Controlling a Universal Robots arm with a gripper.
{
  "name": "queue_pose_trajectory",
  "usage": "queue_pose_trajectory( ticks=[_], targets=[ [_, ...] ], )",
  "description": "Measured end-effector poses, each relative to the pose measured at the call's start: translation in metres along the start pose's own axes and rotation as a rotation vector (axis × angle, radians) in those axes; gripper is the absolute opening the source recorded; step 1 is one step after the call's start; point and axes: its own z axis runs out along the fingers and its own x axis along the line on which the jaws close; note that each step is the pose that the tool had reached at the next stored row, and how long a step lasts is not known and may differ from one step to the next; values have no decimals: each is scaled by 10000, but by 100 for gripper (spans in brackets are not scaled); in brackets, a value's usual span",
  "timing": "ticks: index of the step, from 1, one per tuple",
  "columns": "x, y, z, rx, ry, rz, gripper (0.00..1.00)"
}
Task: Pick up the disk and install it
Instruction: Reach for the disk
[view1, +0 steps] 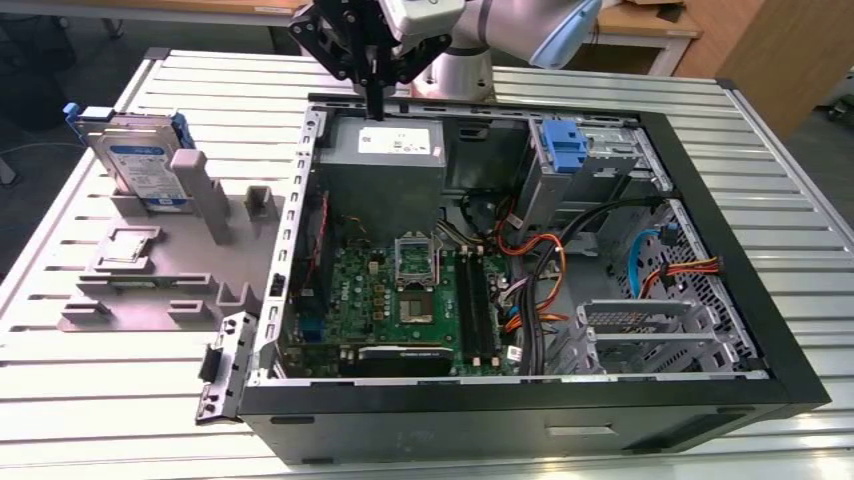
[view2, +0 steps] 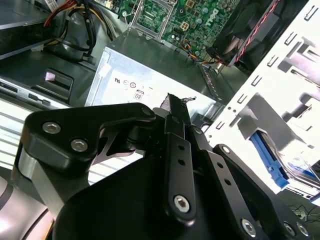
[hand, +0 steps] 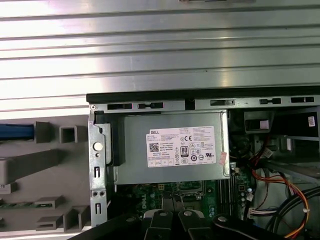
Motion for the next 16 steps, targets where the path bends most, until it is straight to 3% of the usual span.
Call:
queue_pose_trajectory(
  ticks=[16],
  targets=[
    [47,-4,-2,1,0,0,11]
  ],
)
